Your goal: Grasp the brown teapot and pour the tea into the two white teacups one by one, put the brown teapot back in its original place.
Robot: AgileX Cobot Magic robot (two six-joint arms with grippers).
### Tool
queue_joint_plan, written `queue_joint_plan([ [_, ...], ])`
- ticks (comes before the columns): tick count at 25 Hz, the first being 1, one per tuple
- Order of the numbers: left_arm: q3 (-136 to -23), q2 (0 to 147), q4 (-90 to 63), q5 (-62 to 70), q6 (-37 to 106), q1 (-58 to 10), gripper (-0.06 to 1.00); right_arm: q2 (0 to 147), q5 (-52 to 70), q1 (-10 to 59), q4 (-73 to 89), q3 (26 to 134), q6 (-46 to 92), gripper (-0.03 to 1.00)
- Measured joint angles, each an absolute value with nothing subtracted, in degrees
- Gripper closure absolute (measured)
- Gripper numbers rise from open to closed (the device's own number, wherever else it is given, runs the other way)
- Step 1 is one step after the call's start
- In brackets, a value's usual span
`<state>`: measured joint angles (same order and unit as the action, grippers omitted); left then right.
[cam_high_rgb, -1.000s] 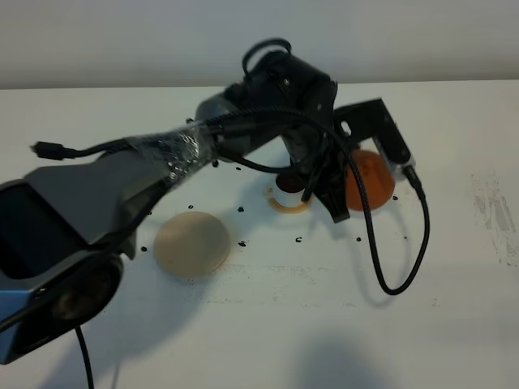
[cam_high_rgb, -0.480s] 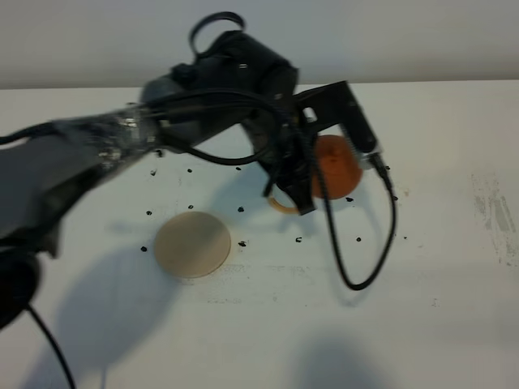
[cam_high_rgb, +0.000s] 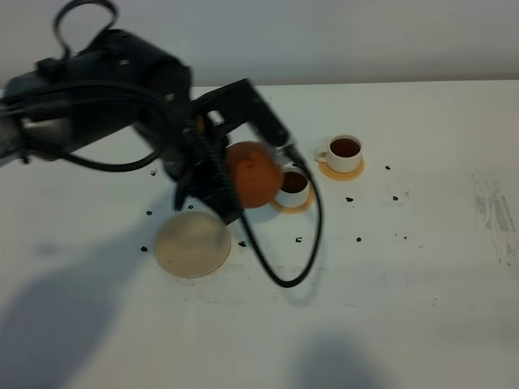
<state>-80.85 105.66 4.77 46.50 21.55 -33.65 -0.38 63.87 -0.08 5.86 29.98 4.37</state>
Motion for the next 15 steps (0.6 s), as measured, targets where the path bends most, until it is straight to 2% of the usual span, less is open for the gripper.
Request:
queue_joint_plan([
  [5, -73.87, 102.58, 3.89, 45.60, 20.47, -31.08, 0.87, -0.38, 63.87, -0.08, 5.86, 29.98, 4.37, 0.47],
  [15, -67.11, 101.84, 2.63, 42.69, 21.90, -27.42, 0.87, -0.38, 63.87, -0.08, 5.86, 29.98, 4.37, 0.47],
])
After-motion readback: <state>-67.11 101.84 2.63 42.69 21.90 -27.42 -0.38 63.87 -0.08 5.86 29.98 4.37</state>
